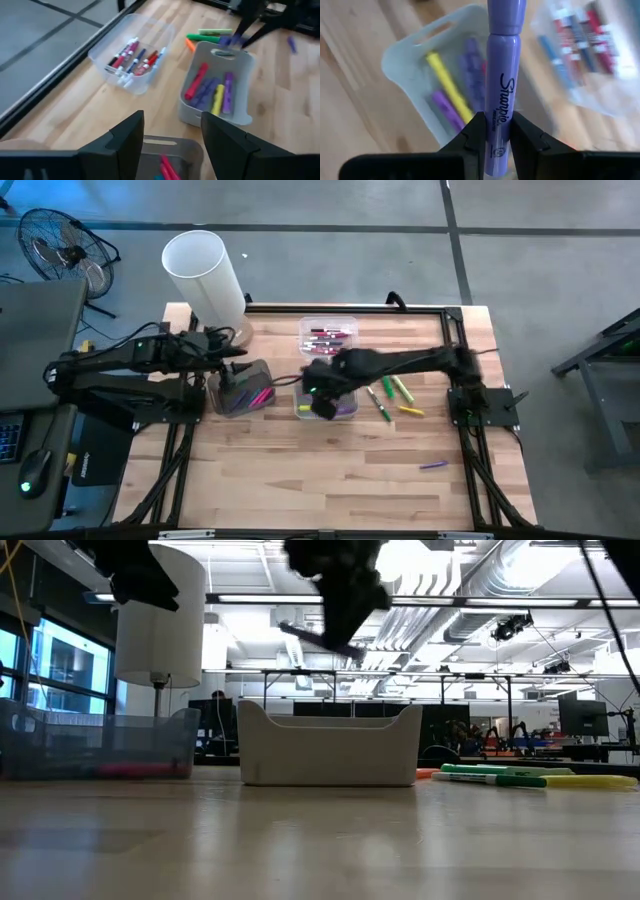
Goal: Pick & Place Markers
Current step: Put the purple highlighter pen into the white bin, then put the light green highlighter pen into the white bin
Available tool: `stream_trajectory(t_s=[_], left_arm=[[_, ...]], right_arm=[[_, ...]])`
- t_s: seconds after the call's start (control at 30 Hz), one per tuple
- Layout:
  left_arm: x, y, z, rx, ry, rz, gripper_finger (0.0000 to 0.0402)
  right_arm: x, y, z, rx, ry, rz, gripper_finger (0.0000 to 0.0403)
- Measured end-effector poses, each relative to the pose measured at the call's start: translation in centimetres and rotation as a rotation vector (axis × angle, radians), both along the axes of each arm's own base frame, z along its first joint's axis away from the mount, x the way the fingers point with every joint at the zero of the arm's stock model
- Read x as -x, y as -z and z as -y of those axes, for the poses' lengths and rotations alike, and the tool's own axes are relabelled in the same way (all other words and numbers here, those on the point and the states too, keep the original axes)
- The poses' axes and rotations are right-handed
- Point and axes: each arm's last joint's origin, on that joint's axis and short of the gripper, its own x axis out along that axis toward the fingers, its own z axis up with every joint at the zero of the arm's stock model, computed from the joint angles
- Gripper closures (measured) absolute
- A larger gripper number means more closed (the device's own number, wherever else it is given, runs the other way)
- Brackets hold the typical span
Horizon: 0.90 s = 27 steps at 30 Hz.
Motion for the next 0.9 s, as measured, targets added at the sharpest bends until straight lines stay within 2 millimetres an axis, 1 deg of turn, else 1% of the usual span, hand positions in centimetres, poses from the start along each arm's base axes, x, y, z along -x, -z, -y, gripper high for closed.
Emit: stream_trajectory(t_s=[0.1, 0.17, 0.23, 0.33, 0.47, 0.57, 0.67, 0.8, 0.9], left_arm=[[0.4, 0.0, 0.1, -0.004, 0.040, 0.003, 0.0209], [0.5, -0.1, 0.2, -0.007, 0.063, 0.004, 0.0209], [0.4, -0.1, 0.2, -0.002, 0.079, 0.003, 0.0209], [0.5, 0.0, 0.3, -0.003, 0.103, -0.001, 0.0209], [0.5, 0.0, 0.3, -0.014, 0.112, -0.015, 0.0209], [0.5, 0.1, 0.3, -0.014, 0.112, -0.016, 0.0209], [0.5, 0.1, 0.3, -0.013, 0.112, -0.020, 0.0209], [0.5, 0.1, 0.3, -0.007, 0.108, -0.022, 0.0209], [0.5, 0.1, 0.3, -0.007, 0.105, -0.026, 0.0209]], right_arm=[[-1.7, 1.9, -0.7, -0.029, -0.019, -0.039, 0.0343], [-2.2, 3.2, -0.9, -0.039, -0.020, -0.082, 0.0319], [-2.3, 4.4, -1.0, -0.047, -0.003, -0.129, 0.0290], [-1.8, 5.3, -1.0, -0.059, 0.039, -0.187, 0.0263], [-0.9, 5.4, -1.0, -0.051, 0.067, -0.274, 0.0254], [-0.1, 5.0, -1.1, 0.013, 0.079, -0.327, 0.0256], [0.6, 4.8, -1.0, 0.076, 0.130, -0.374, 0.0260], [1.3, 4.6, 0.0, 0.093, 0.156, -0.365, 0.0262], [2.9, 4.6, 1.1, 0.105, 0.181, -0.384, 0.0262]])
